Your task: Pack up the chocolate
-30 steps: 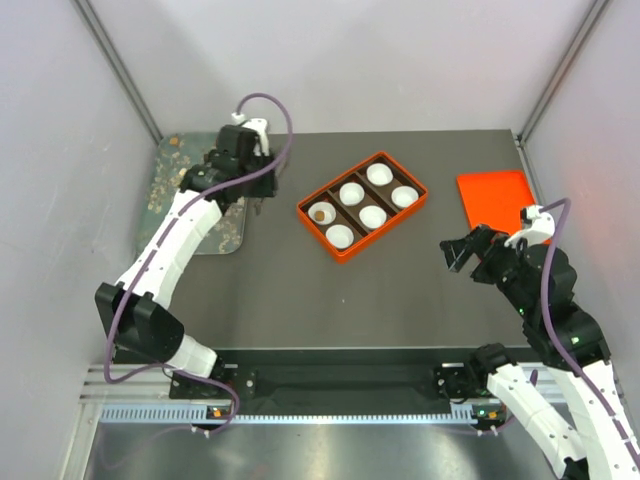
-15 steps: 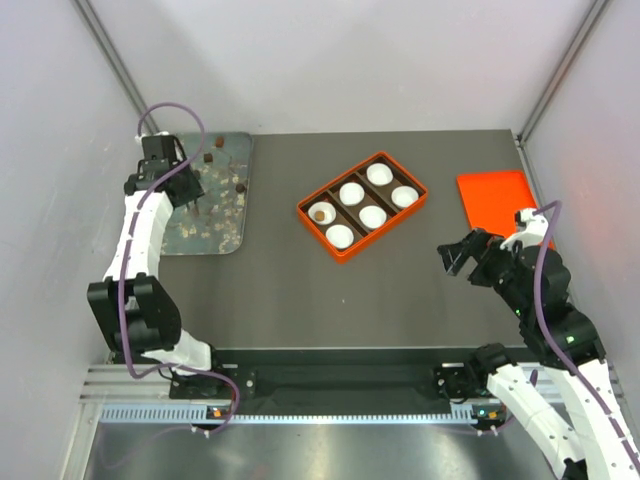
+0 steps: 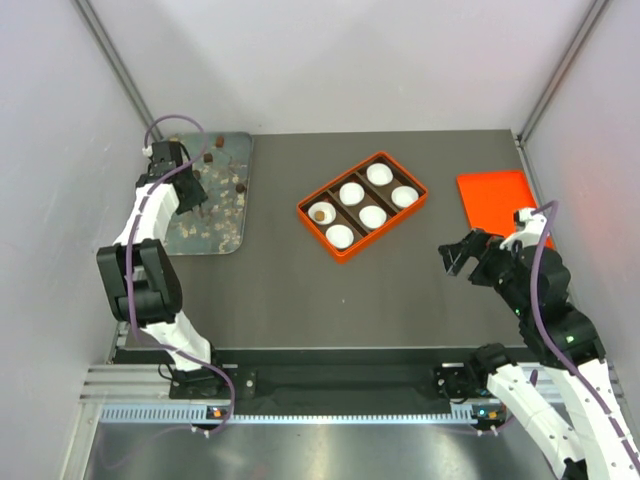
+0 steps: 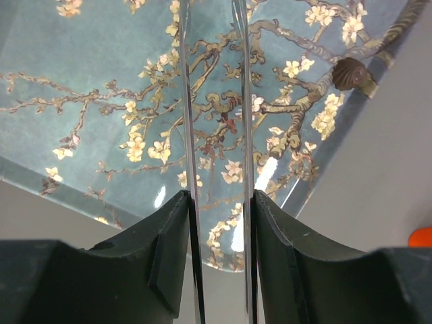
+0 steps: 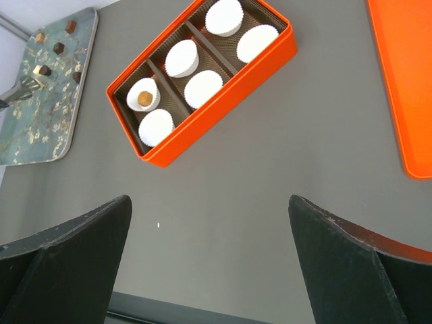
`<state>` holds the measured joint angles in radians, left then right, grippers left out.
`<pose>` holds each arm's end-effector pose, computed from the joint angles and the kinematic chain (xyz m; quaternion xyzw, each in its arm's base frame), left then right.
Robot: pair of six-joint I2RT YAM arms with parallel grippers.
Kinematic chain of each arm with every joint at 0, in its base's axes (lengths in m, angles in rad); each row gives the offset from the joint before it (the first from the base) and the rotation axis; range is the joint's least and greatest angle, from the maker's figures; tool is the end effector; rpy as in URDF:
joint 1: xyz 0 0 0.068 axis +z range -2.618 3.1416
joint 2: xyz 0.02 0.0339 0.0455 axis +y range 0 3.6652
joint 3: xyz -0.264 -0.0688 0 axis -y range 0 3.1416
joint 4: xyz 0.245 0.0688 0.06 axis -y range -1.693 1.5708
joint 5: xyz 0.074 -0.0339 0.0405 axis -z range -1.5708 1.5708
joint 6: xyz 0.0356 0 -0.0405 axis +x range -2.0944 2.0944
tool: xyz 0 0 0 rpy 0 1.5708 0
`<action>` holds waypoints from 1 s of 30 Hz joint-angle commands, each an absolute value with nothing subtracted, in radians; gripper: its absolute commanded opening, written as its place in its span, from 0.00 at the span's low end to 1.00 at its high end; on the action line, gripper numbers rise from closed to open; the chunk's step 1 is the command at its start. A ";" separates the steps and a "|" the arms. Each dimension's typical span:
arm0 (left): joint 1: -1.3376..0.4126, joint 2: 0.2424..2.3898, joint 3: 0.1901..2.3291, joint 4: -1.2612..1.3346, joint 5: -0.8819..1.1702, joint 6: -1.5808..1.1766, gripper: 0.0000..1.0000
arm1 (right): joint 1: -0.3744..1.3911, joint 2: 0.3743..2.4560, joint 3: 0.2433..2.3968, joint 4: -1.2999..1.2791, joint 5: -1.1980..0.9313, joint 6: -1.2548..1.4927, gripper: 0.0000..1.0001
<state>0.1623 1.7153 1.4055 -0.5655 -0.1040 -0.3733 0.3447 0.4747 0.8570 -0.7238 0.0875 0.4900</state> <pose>0.3742 0.0650 0.2732 -0.2655 0.9007 0.0128 0.3436 0.0888 0.0286 0.3446 0.0844 0.8122 0.2009 0.5412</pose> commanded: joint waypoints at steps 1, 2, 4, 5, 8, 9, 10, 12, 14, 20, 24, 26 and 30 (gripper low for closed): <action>0.173 1.732 1.413 -0.469 -0.111 -0.391 0.46 | 0.354 0.488 0.859 -0.670 0.109 0.471 1.00; 0.173 1.746 1.413 -0.471 -0.104 -0.391 0.46 | 0.354 0.488 0.858 -0.669 0.110 0.471 1.00; 0.175 1.759 1.420 -0.479 -0.110 -0.397 0.46 | 0.354 0.491 0.857 -0.666 0.107 0.471 1.00; 0.175 1.766 1.422 -0.477 -0.113 -0.397 0.46 | 0.356 0.491 0.856 -0.664 0.109 0.472 1.00; 0.175 1.782 1.428 -0.482 -0.138 -0.397 0.47 | 0.354 0.494 0.857 -0.663 0.110 0.472 1.00; 0.175 1.787 1.439 -0.485 -0.143 -0.396 0.47 | 0.354 0.494 0.857 -0.663 0.110 0.471 1.00; 0.179 1.793 1.443 -0.489 -0.147 -0.396 0.47 | 0.354 0.494 0.857 -0.661 0.112 0.471 1.00; 0.184 1.804 1.454 -0.486 -0.143 -0.396 0.47 | 0.353 0.495 0.857 -0.660 0.118 0.471 1.00; 0.192 1.815 1.463 -0.488 -0.137 -0.396 0.47 | 0.354 0.495 0.857 -0.660 0.118 0.469 1.00; 0.202 1.838 1.479 -0.476 -0.109 -0.380 0.47 | 0.354 0.497 0.854 -0.661 0.123 0.469 0.99; 0.207 1.850 1.491 -0.482 -0.092 -0.377 0.47 | 0.354 0.499 0.854 -0.658 0.124 0.466 1.00; 0.210 1.855 1.488 -0.485 -0.081 -0.380 0.46 | 0.354 0.500 0.856 -0.657 0.126 0.465 1.00; 0.210 1.859 1.489 -0.495 -0.052 -0.365 0.44 | 0.354 0.505 0.857 -0.653 0.129 0.463 1.00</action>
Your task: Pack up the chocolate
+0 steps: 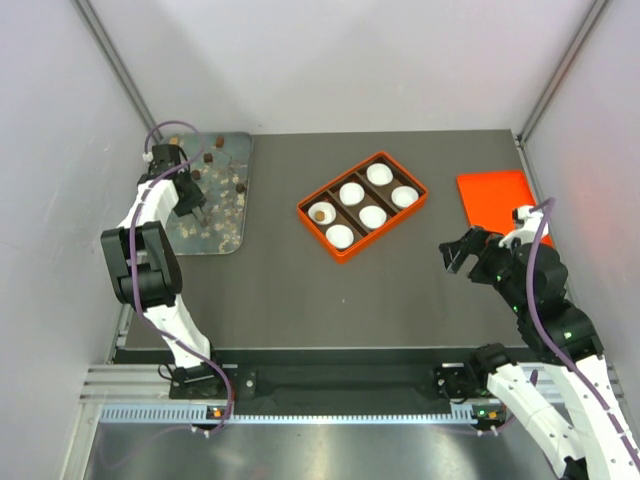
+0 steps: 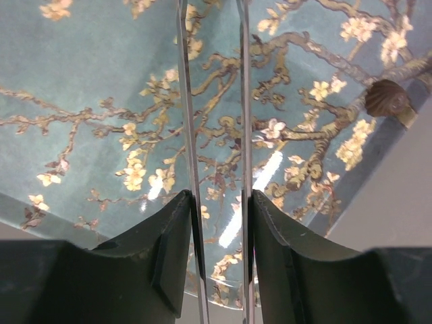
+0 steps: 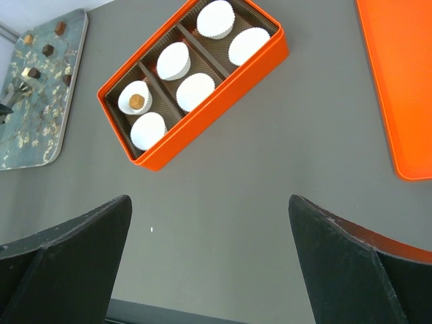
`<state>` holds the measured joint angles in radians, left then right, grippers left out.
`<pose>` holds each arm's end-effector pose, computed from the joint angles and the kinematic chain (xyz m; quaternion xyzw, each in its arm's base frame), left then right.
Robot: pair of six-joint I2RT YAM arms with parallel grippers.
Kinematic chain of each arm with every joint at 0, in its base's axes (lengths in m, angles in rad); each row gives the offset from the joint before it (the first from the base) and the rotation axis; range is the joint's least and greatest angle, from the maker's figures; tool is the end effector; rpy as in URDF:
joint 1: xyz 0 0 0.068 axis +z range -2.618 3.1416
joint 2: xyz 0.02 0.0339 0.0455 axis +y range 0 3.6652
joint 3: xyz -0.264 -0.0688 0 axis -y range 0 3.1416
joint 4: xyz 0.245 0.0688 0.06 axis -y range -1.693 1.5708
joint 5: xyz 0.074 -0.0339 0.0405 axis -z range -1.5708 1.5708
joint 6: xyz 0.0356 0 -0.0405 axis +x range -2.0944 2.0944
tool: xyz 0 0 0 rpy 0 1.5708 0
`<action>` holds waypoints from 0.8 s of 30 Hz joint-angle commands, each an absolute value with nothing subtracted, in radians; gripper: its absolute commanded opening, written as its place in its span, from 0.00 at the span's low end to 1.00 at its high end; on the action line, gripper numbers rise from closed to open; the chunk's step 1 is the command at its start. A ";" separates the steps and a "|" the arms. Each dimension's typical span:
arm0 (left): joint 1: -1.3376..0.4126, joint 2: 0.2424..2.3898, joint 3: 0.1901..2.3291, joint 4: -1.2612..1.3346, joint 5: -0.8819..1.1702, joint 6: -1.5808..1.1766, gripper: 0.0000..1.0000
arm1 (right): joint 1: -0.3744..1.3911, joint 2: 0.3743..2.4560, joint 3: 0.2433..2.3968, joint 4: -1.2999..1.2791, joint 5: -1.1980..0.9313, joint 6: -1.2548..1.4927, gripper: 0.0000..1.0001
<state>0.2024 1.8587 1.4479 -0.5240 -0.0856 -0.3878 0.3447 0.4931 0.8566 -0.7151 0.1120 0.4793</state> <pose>0.3996 0.0851 0.2357 -0.2888 0.9041 0.0116 0.3148 0.0934 0.0293 0.3440 0.0870 0.8146 0.1869 0.5422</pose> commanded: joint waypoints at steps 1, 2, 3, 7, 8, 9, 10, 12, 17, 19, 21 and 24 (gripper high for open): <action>0.210 1.867 1.493 -0.505 -0.035 -0.359 0.43 | 0.354 0.503 0.859 -0.653 0.129 0.463 1.00; 0.210 1.868 1.502 -0.526 -0.032 -0.353 0.42 | 0.354 0.505 0.859 -0.653 0.127 0.465 1.00; 0.210 1.871 1.506 -0.540 -0.028 -0.348 0.41 | 0.353 0.505 0.861 -0.653 0.126 0.465 1.00; 0.213 1.855 1.509 -0.572 -0.023 -0.345 0.38 | 0.353 0.499 0.862 -0.655 0.120 0.469 1.00; 0.215 1.847 1.503 -0.575 -0.005 -0.347 0.37 | 0.354 0.500 0.864 -0.653 0.120 0.468 1.00; 0.215 1.839 1.502 -0.577 -0.005 -0.345 0.37 | 0.353 0.500 0.865 -0.653 0.120 0.469 1.00; 0.215 1.827 1.502 -0.583 0.035 -0.342 0.37 | 0.354 0.500 0.867 -0.653 0.118 0.471 1.00; 0.216 1.818 1.506 -0.601 0.066 -0.344 0.36 | 0.356 0.499 0.867 -0.655 0.112 0.474 1.00; 0.213 1.781 1.497 -0.646 0.136 -0.341 0.34 | 0.354 0.492 0.868 -0.655 0.103 0.482 1.00; 0.212 1.753 1.476 -0.656 0.133 -0.336 0.32 | 0.353 0.492 0.870 -0.660 0.098 0.485 1.00; 0.212 1.712 1.456 -0.657 0.135 -0.334 0.31 | 0.354 0.485 0.870 -0.661 0.097 0.488 1.00; 0.209 1.665 1.422 -0.655 0.156 -0.321 0.30 | 0.354 0.476 0.864 -0.667 0.095 0.492 1.00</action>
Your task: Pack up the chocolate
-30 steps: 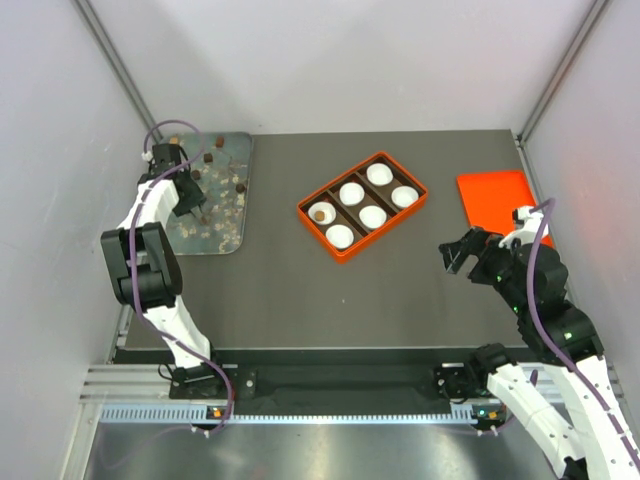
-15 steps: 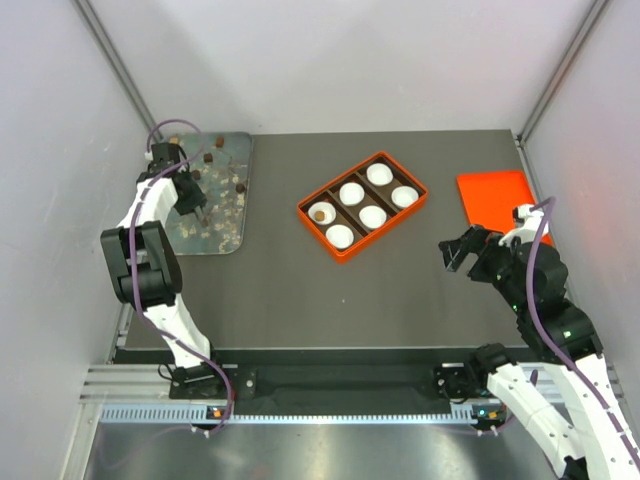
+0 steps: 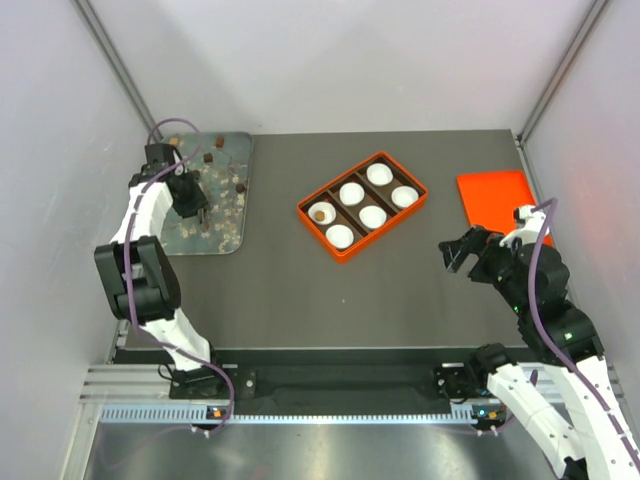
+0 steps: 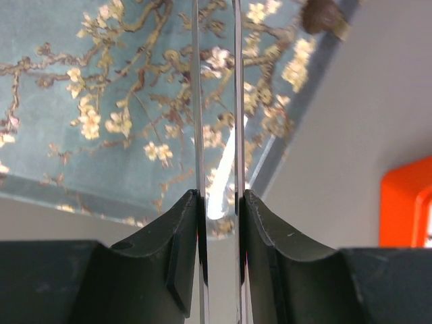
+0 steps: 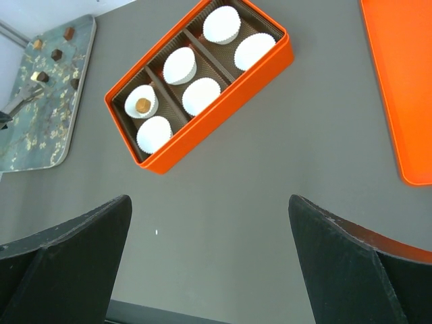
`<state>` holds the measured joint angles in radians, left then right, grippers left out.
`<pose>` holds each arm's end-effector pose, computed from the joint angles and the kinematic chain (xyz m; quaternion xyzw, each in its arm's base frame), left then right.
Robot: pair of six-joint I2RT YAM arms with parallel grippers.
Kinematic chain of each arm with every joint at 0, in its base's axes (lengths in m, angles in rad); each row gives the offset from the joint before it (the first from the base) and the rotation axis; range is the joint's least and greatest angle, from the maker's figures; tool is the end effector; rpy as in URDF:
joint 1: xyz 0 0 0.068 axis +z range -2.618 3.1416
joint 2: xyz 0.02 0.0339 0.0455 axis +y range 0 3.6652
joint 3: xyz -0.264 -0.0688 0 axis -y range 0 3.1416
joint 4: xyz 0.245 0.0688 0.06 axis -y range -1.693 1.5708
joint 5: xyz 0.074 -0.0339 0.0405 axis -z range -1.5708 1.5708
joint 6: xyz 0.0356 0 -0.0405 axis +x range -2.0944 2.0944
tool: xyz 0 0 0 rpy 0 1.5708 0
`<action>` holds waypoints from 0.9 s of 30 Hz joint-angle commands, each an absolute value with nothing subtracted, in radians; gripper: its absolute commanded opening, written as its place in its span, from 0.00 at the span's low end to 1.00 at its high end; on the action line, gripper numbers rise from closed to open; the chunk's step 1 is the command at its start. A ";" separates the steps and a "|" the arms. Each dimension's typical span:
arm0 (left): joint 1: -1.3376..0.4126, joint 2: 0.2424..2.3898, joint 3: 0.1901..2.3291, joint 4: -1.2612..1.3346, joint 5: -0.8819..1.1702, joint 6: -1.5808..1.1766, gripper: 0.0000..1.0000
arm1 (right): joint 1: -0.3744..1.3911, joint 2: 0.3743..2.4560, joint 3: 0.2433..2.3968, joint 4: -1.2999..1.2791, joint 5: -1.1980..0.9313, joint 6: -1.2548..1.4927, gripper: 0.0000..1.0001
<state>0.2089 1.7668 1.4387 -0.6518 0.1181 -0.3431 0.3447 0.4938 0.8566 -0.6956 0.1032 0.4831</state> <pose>0.3761 0.0754 0.2595 -0.2437 0.9235 -0.0758 0.2862 0.0941 0.0299 0.3459 0.0861 0.8094 0.1946 0.5474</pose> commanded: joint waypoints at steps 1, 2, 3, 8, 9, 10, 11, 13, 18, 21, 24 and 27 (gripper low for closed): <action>0.207 1.654 1.411 -0.655 0.173 -0.313 0.30 | 0.354 0.476 0.862 -0.670 0.094 0.495 1.00; 0.203 1.646 1.405 -0.658 0.187 -0.308 0.30 | 0.354 0.476 0.862 -0.672 0.089 0.500 1.00; 0.199 1.629 1.402 -0.663 0.193 -0.304 0.29 | 0.353 0.479 0.864 -0.670 0.087 0.500 1.00; 0.143 1.580 1.393 -0.684 0.229 -0.299 0.27 | 0.354 0.483 0.870 -0.670 0.081 0.511 1.00; 0.126 1.565 1.391 -0.687 0.235 -0.301 0.27 | 0.354 0.485 0.868 -0.669 0.084 0.511 1.00; 0.105 1.557 1.393 -0.686 0.239 -0.304 0.27 | 0.354 0.485 0.868 -0.670 0.083 0.511 1.00; 0.056 1.552 1.394 -0.686 0.244 -0.302 0.27 | 0.354 0.486 0.868 -0.672 0.086 0.511 1.00; 0.003 1.545 1.420 -0.715 0.220 -0.296 0.26 | 0.354 0.489 0.873 -0.673 0.092 0.511 1.00; -0.184 1.507 1.465 -0.746 0.166 -0.295 0.25 | 0.356 0.495 0.880 -0.683 0.098 0.506 1.00; -0.279 1.474 1.480 -0.742 0.172 -0.279 0.25 | 0.353 0.495 0.881 -0.686 0.106 0.505 1.00; -0.362 1.445 1.467 -0.724 0.181 -0.247 0.25 | 0.354 0.499 0.881 -0.690 0.114 0.505 1.00; -0.419 1.434 1.454 -0.718 0.193 -0.235 0.25 | 0.354 0.500 0.881 -0.690 0.117 0.505 1.00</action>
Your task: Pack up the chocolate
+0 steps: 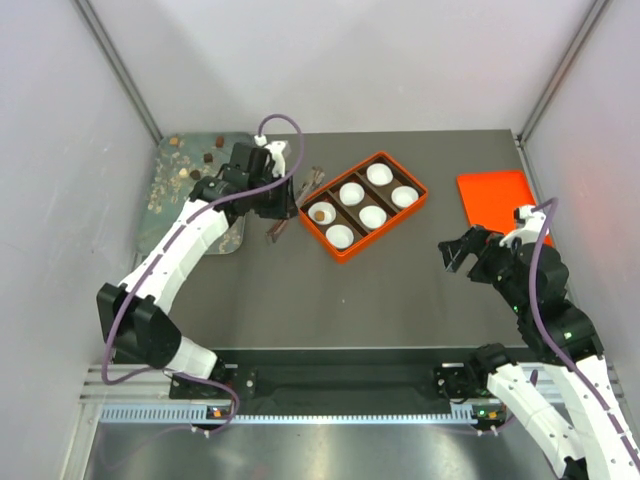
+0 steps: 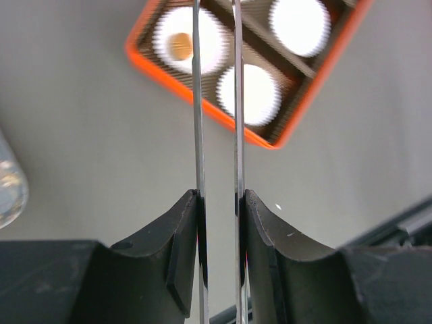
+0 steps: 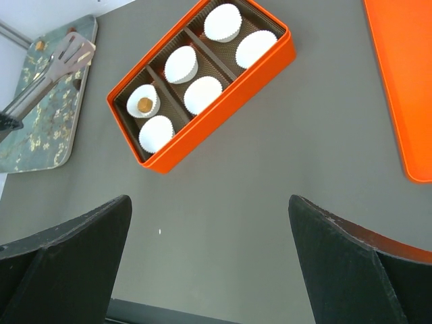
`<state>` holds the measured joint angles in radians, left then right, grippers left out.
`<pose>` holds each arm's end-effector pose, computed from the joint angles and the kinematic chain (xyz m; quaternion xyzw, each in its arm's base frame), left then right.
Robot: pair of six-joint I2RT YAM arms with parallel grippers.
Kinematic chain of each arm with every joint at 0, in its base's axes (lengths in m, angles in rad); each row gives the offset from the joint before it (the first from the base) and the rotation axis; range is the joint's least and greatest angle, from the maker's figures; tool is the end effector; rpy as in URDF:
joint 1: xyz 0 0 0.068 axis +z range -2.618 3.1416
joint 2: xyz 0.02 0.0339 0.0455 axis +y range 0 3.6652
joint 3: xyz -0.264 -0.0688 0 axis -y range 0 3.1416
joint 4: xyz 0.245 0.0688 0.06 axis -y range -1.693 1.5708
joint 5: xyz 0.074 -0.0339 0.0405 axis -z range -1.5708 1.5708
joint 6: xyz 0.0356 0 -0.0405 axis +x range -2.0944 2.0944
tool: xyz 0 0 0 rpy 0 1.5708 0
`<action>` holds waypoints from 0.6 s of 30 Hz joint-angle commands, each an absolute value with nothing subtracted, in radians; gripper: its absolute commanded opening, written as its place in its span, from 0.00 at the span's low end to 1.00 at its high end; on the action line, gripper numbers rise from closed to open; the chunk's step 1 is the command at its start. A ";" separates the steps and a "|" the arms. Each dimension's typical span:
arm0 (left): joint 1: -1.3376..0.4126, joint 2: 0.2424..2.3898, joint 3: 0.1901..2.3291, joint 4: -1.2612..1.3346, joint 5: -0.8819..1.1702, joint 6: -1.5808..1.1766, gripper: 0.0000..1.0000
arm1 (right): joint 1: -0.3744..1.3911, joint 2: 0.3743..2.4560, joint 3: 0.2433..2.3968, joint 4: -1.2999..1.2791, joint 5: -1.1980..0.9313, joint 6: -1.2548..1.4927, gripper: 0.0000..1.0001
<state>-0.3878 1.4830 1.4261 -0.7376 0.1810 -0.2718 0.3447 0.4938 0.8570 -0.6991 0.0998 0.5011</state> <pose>0.2950 -0.1274 0.3447 0.0876 0.9183 -0.2012 0.3295 0.0939 0.0300 0.3457 0.0924 0.8096 0.2002 0.5440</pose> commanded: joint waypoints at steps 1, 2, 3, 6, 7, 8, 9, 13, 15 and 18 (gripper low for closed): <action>-0.440 1.433 1.451 -0.719 0.210 -0.233 0.25 | 0.354 0.506 0.884 -0.689 0.115 0.509 1.00; -0.452 1.434 1.448 -0.719 0.215 -0.236 0.25 | 0.354 0.509 0.884 -0.686 0.114 0.508 1.00; -0.463 1.434 1.439 -0.719 0.221 -0.244 0.25 | 0.354 0.512 0.884 -0.684 0.114 0.509 1.00; -0.517 1.443 1.421 -0.722 0.229 -0.245 0.25 | 0.354 0.517 0.884 -0.683 0.112 0.514 1.00; -0.538 1.450 1.417 -0.727 0.213 -0.247 0.25 | 0.356 0.518 0.887 -0.681 0.110 0.512 1.00; -0.546 1.462 1.414 -0.733 0.198 -0.247 0.25 | 0.354 0.520 0.885 -0.683 0.112 0.514 1.00; -0.552 1.468 1.405 -0.735 0.196 -0.241 0.25 | 0.354 0.520 0.885 -0.681 0.109 0.514 1.00; -0.595 1.499 1.393 -0.735 0.192 -0.252 0.25 | 0.354 0.520 0.885 -0.683 0.110 0.518 1.00; -0.615 1.509 1.394 -0.741 0.154 -0.261 0.25 | 0.354 0.520 0.884 -0.684 0.109 0.523 1.00; -0.626 1.528 1.391 -0.749 0.129 -0.261 0.25 | 0.354 0.519 0.881 -0.683 0.107 0.528 1.00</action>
